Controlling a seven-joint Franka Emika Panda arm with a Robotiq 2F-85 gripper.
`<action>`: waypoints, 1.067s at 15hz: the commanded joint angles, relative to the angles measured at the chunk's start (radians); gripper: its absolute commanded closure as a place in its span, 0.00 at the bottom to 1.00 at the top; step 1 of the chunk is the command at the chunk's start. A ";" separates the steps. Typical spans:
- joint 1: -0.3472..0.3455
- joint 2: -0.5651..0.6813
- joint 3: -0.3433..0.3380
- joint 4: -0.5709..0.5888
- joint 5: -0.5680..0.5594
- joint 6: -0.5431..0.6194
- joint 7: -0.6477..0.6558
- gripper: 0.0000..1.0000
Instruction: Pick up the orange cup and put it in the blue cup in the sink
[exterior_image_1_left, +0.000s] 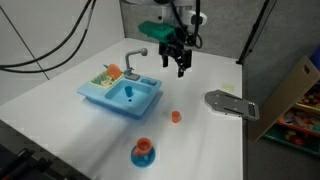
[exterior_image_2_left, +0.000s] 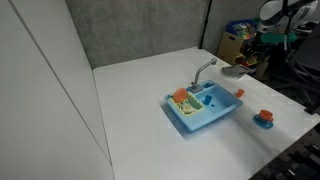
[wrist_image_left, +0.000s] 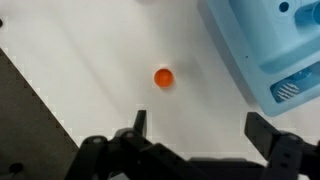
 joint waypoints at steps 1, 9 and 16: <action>-0.007 0.028 0.008 0.006 -0.001 0.009 -0.055 0.00; -0.027 0.149 0.013 0.014 0.007 0.156 -0.132 0.00; -0.062 0.253 0.022 0.043 0.021 0.236 -0.146 0.00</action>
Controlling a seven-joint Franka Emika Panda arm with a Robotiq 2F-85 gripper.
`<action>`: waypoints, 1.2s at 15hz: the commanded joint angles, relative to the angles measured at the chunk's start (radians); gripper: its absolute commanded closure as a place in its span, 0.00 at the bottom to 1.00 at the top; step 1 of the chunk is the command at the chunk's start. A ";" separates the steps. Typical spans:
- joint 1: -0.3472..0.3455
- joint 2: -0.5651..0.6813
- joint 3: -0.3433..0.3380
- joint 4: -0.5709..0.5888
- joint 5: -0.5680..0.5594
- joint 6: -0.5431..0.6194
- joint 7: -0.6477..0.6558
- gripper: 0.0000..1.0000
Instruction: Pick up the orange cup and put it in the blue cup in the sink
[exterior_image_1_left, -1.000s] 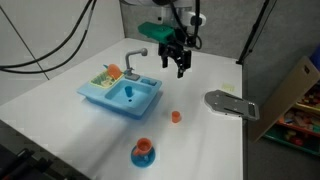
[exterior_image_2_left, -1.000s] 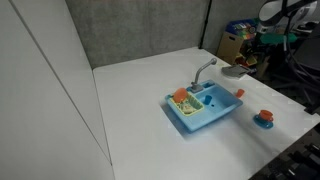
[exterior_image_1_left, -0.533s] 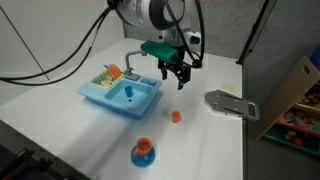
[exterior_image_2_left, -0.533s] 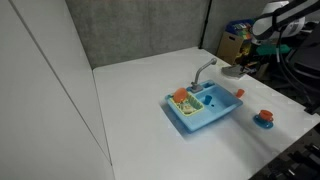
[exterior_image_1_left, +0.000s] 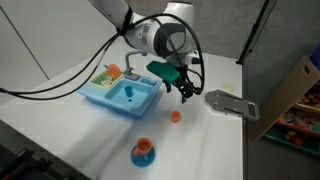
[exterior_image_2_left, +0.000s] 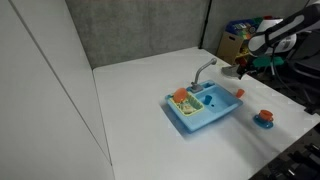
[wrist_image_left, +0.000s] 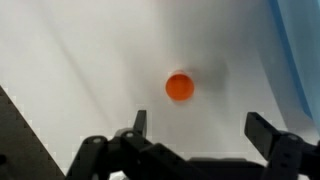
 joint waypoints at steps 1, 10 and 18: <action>-0.034 0.049 0.017 0.043 0.020 0.012 -0.045 0.00; -0.053 0.144 0.024 0.093 0.004 0.040 -0.115 0.00; -0.048 0.239 0.046 0.191 0.008 0.033 -0.132 0.00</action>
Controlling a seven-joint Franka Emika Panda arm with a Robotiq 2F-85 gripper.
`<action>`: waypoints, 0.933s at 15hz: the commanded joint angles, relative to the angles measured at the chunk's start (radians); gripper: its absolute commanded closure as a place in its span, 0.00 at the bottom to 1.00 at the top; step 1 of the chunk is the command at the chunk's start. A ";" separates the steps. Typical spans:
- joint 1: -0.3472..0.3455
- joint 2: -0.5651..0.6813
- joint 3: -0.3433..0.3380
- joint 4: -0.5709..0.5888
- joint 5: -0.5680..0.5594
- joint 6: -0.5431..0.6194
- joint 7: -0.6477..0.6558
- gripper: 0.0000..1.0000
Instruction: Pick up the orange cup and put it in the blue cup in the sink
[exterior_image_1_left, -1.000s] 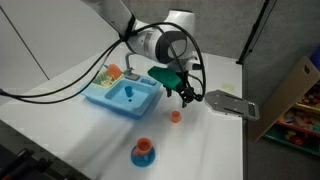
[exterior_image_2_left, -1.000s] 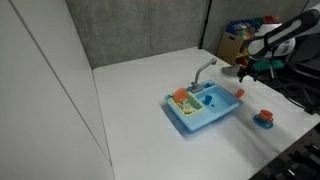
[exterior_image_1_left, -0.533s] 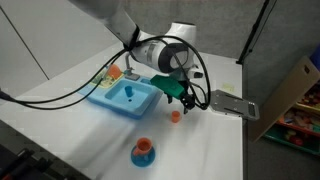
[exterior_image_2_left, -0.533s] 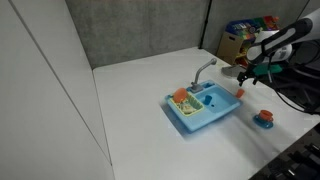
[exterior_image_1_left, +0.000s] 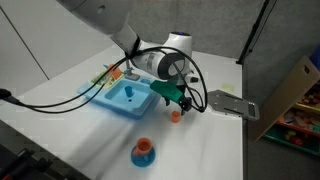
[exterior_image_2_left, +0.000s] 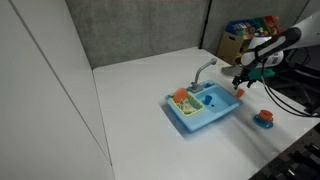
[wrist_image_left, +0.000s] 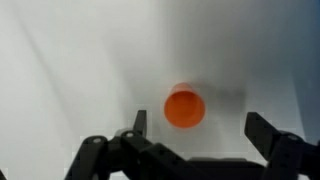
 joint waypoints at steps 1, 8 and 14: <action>-0.015 0.057 0.016 0.087 0.005 -0.018 -0.021 0.00; -0.013 0.125 0.013 0.166 0.002 -0.028 -0.011 0.00; -0.013 0.145 0.001 0.176 -0.002 -0.038 -0.004 0.00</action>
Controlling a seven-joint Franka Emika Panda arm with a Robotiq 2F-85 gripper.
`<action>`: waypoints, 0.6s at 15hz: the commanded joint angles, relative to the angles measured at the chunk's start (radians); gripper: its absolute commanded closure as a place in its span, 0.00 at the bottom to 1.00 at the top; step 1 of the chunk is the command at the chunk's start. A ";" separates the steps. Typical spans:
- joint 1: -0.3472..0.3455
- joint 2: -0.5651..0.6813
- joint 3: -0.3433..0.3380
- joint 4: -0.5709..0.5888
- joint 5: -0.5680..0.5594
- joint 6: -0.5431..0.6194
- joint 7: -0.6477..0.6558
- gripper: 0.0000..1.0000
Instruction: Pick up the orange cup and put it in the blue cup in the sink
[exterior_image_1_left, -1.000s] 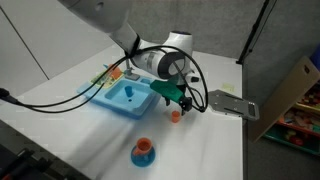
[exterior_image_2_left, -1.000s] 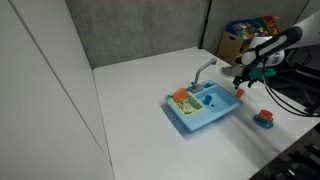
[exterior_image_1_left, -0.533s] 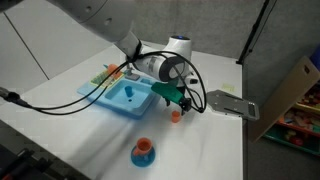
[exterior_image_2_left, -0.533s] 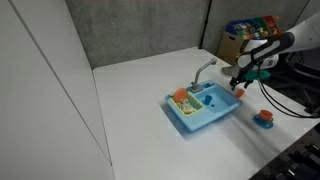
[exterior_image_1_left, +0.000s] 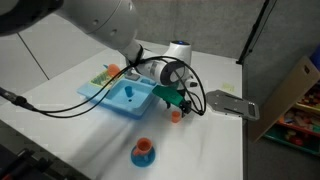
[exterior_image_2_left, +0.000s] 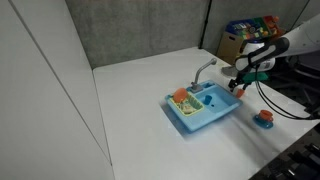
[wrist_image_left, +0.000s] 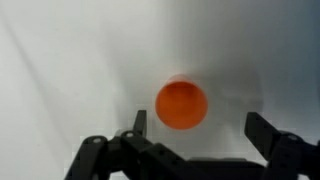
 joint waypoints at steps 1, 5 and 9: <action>-0.014 0.017 -0.003 0.030 -0.002 -0.023 -0.006 0.00; -0.020 0.015 -0.005 0.022 -0.002 -0.024 -0.012 0.00; -0.021 0.017 -0.004 0.018 -0.005 -0.027 -0.016 0.00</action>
